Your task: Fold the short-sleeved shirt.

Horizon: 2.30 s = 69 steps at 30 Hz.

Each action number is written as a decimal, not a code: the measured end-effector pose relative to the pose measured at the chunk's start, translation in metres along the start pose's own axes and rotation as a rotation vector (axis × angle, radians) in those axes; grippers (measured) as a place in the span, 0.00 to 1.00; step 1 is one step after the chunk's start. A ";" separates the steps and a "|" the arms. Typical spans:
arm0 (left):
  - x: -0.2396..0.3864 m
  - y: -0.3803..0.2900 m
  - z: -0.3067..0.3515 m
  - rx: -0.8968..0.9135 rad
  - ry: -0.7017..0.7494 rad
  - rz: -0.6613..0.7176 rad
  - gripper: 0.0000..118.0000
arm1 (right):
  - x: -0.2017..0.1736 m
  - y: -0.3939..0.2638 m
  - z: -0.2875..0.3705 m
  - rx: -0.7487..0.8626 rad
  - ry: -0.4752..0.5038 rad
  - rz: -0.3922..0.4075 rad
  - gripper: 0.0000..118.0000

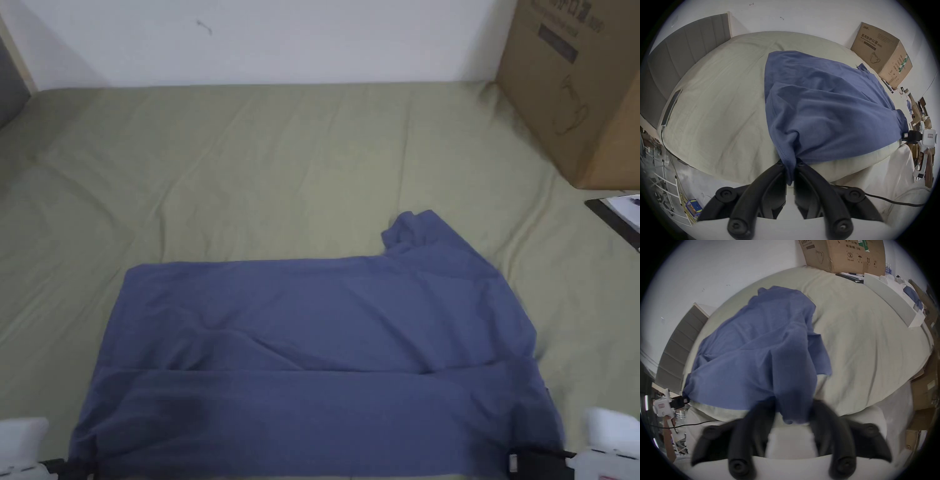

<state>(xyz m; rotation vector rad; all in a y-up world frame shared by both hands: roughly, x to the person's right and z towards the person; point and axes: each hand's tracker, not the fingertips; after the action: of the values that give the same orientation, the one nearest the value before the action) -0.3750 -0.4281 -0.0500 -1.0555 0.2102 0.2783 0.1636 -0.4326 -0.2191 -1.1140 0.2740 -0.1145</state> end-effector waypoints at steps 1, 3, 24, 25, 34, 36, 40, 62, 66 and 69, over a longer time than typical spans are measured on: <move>-0.004 0.003 0.000 0.003 0.016 0.003 0.46 | -0.001 0.003 0.004 0.020 0.000 0.010 0.80; -0.004 0.012 0.008 0.020 0.076 -0.010 0.80 | 0.000 0.009 0.019 0.083 0.011 0.045 0.79; 0.043 0.175 -0.037 0.218 -0.079 0.061 0.00 | -0.042 0.201 -0.037 0.182 0.042 0.201 0.00; 0.042 0.179 -0.042 0.212 -0.077 0.063 0.00 | -0.041 0.217 -0.049 0.171 0.044 0.191 0.00; 0.040 0.195 -0.072 0.175 -0.042 0.058 0.00 | -0.043 0.305 -0.147 0.012 -0.062 0.247 0.79; 0.040 0.195 -0.077 0.160 -0.024 0.041 0.00 | -0.041 0.312 -0.160 -0.014 -0.055 0.233 0.79; 0.035 0.195 -0.083 0.141 -0.006 0.040 0.00 | -0.038 0.317 -0.191 -0.089 -0.017 0.184 0.59; 0.030 0.283 -0.178 0.031 0.175 0.034 0.30 | -0.053 0.317 -0.182 -0.073 -0.084 0.223 0.00; 0.045 0.293 -0.171 0.025 0.097 0.052 0.00 | -0.054 0.318 -0.169 -0.056 -0.080 0.239 0.00; 0.048 0.293 -0.165 0.008 0.141 -0.014 0.00 | -0.051 0.321 -0.148 -0.028 -0.060 0.230 0.00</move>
<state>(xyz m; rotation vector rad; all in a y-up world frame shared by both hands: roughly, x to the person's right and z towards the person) -0.4303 -0.4309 -0.3850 -1.0691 0.3300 0.1907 0.0588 -0.4088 -0.5600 -1.1037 0.3488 0.1273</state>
